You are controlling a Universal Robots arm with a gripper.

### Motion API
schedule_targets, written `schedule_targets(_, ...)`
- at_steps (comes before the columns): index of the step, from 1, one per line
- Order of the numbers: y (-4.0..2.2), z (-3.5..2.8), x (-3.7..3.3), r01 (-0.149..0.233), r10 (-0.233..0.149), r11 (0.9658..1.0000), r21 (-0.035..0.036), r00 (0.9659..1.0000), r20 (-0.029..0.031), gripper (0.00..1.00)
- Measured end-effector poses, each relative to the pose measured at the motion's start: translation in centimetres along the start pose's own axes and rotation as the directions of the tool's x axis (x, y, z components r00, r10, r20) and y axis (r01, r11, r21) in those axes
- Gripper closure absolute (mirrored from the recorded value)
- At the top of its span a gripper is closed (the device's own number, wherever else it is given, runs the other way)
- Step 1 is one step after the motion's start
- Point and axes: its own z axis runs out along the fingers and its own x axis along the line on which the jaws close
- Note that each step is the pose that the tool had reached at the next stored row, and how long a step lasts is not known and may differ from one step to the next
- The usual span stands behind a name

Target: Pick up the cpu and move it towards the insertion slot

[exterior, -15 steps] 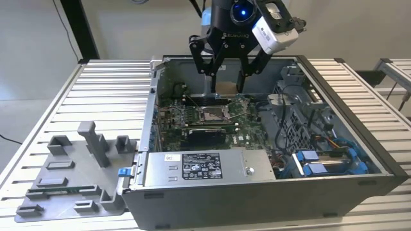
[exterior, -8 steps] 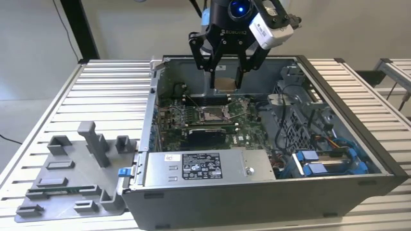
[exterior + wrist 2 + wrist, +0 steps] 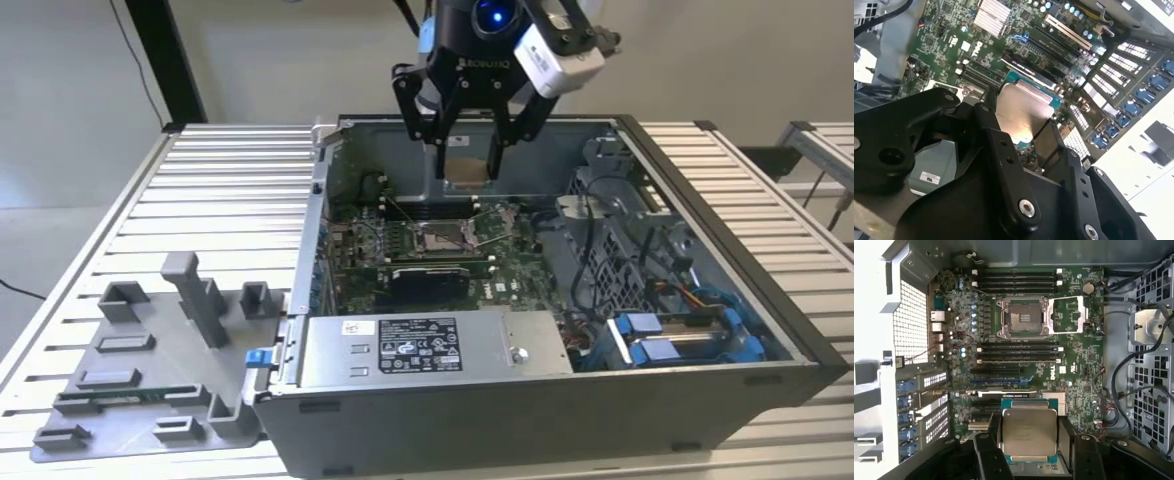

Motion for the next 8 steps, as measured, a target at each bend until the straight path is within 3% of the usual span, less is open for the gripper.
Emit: schedule_targets(8,0.88,0.16,0.03,0.000,0.000,1.0000,0.0001,1.0000,-0.0004,1.00)
